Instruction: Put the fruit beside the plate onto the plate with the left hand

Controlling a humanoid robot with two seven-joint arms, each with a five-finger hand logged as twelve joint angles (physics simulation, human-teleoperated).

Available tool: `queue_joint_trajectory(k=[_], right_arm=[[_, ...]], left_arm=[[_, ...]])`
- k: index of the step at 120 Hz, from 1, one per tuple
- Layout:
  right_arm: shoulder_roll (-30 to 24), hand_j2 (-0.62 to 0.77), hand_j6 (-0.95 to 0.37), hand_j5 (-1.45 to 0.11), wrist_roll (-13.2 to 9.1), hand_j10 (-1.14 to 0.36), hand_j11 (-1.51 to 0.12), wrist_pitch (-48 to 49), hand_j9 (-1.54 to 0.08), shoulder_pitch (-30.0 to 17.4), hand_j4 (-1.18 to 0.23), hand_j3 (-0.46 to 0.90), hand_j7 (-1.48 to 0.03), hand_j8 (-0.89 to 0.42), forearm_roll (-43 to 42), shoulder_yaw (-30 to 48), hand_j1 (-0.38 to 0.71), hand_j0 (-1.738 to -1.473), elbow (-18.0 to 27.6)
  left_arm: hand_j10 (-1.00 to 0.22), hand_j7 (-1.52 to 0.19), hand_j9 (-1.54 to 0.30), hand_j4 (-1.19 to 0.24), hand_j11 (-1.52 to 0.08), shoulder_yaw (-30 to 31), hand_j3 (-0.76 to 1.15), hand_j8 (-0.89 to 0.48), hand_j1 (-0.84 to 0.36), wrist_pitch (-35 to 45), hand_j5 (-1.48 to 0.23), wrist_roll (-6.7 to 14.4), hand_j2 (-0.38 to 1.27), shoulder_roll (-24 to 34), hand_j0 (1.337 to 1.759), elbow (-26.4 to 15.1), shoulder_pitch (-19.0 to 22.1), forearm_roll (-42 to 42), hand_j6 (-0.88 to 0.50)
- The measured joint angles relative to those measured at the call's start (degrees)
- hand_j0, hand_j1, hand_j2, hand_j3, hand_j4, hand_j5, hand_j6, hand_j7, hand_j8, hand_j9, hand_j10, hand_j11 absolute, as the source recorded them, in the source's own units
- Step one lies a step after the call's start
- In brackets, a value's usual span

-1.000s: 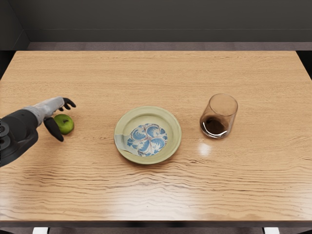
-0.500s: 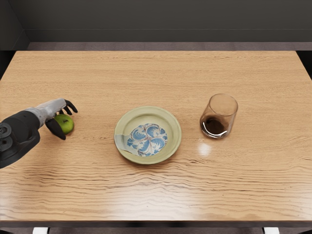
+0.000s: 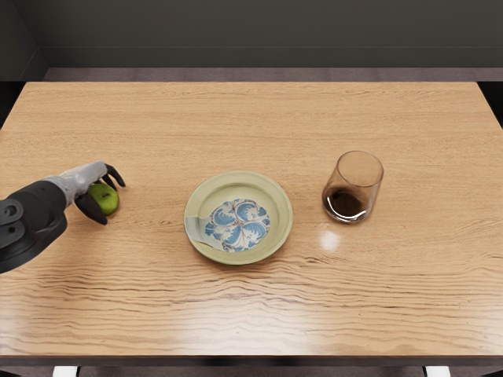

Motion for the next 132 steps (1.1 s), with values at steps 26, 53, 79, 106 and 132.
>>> queue_joint_trajectory(k=[26, 53, 79, 106, 132], right_arm=[[0.0, 0.0, 0.0, 0.0, 0.0, 0.0, 0.0, 0.0, 0.0, 0.02, 0.0, 0.0, 0.0, 0.0, 0.0, -0.04, -0.35, -1.658, 0.0], [0.0, 0.0, 0.0, 0.0, 0.0, 0.0, 0.0, 0.0, 0.0, 0.02, 0.0, 0.0, 0.0, 0.0, 0.0, -0.05, -0.35, -1.658, 0.0], [0.0, 0.0, 0.0, 0.0, 0.0, 0.0, 0.0, 0.04, 0.0, 0.04, 0.0, 0.0, 0.0, 0.0, 0.0, -0.04, -0.35, -1.658, 0.0], [0.0, 0.0, 0.0, 0.0, -0.01, 0.0, 0.0, 0.02, 0.0, 0.08, 0.0, 0.0, 0.0, 0.0, 0.0, -0.04, -0.35, -1.658, 0.0], [0.0, 0.0, 0.0, 0.0, -0.06, 0.0, 0.0, 0.09, 0.0, 0.75, 0.0, 0.0, 0.0, 0.0, 0.03, 0.13, -0.35, -1.658, 0.0]], left_arm=[[-0.5, -0.66, -0.66, -0.51, -0.66, 0.0, 0.0, -0.42, -0.23, 0.01, -0.66, -0.01, 0.11, -0.05, 1.657, 0.06, 0.14, 0.02, -0.47], [-0.56, -0.77, -0.78, -0.58, -0.78, -0.16, 0.0, -0.38, -0.24, -0.01, -0.77, -0.03, 0.12, 0.11, 1.654, 0.05, 0.09, -0.54, -0.41], [-0.57, -0.9, -0.91, -0.63, -0.91, -0.58, 0.0, -0.36, -0.28, -0.03, -0.9, -0.09, 0.3, 0.65, 1.653, -0.01, 0.09, -1.81, -0.36], [-0.51, -1.03, -1.03, -0.54, -1.04, -0.87, 0.0, -0.28, -0.31, -0.31, -1.06, -0.07, 0.34, 0.65, 1.65, -0.14, -0.64, -3.81, -0.27], [-0.48, -1.11, -1.11, -0.49, -1.09, -1.34, 0.0, -0.25, -0.33, -0.65, -1.13, -0.07, 0.38, 0.05, 1.648, -0.39, -4.59, -5.54, -0.23]])
